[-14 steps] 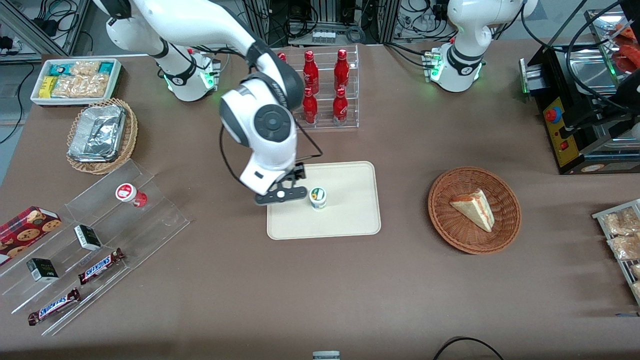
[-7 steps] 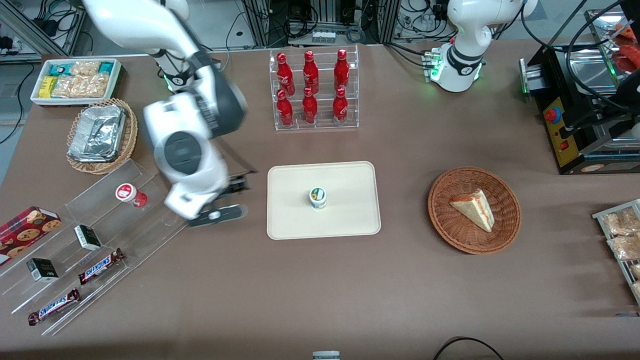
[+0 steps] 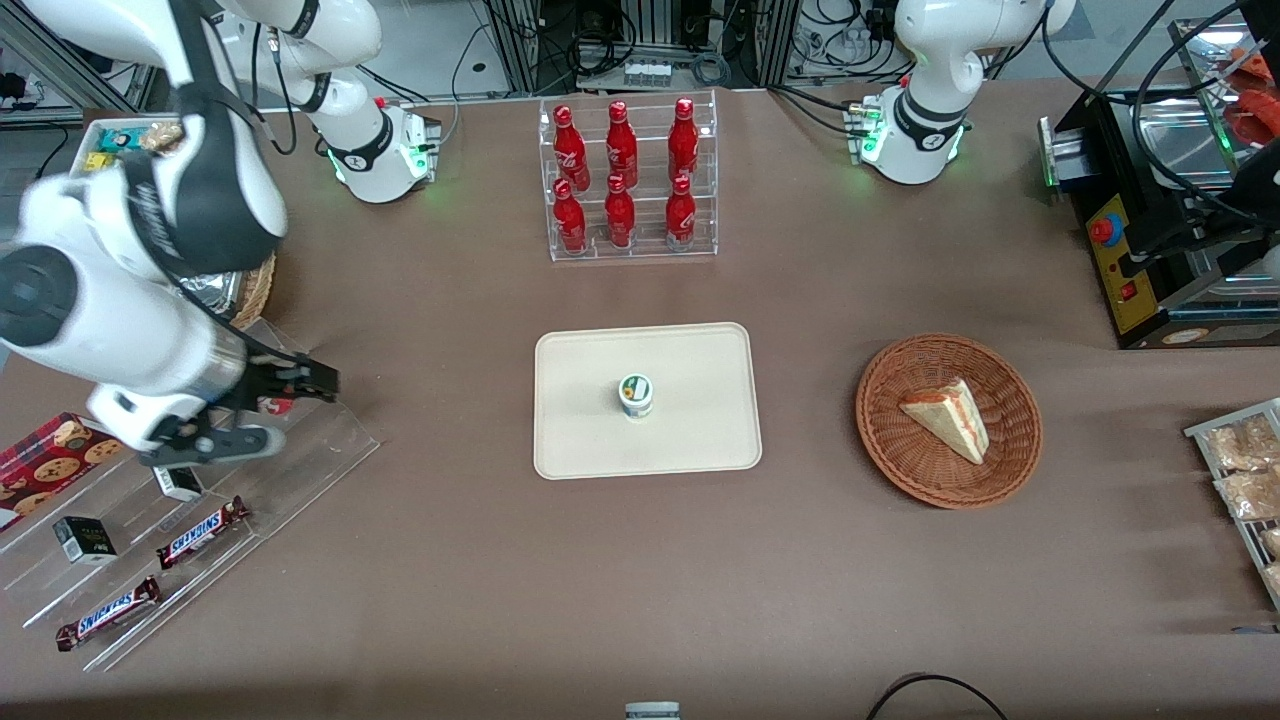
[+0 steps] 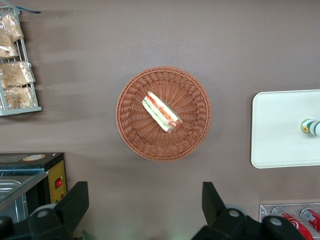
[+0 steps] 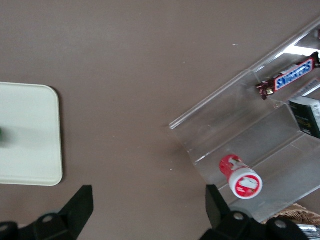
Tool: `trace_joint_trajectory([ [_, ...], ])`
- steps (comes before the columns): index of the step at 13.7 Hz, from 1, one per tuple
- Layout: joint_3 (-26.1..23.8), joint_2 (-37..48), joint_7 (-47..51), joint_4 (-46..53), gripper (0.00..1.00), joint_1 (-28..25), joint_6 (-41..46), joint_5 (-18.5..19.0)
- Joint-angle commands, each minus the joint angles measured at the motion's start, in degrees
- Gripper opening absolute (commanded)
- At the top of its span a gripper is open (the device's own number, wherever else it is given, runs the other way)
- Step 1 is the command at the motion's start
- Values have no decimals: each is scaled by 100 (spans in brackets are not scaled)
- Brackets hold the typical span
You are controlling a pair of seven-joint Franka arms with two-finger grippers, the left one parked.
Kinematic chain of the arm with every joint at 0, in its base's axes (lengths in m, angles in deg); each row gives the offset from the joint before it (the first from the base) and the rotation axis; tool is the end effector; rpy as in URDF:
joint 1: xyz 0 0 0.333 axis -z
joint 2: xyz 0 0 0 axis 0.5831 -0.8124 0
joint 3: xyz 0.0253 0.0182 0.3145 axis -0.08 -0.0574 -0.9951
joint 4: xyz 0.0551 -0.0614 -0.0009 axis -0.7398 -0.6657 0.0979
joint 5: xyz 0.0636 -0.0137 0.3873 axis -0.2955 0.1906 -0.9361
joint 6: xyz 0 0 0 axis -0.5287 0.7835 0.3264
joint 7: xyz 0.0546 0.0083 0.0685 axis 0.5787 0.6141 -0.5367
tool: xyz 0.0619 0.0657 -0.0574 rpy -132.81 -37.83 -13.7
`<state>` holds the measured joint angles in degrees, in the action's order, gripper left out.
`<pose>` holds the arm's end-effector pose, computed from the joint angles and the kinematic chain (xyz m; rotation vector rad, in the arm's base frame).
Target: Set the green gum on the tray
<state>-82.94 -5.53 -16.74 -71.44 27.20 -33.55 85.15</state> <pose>0.6080 0.0815 0.5149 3.1119 0.1076 -0.1308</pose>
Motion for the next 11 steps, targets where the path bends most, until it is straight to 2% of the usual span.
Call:
trace_joint_trajectory([
  [1,-86,607,-80,-479,100,293,48,-106],
  [11,-77,1206,-53,-348,100,759,1129,-62],
])
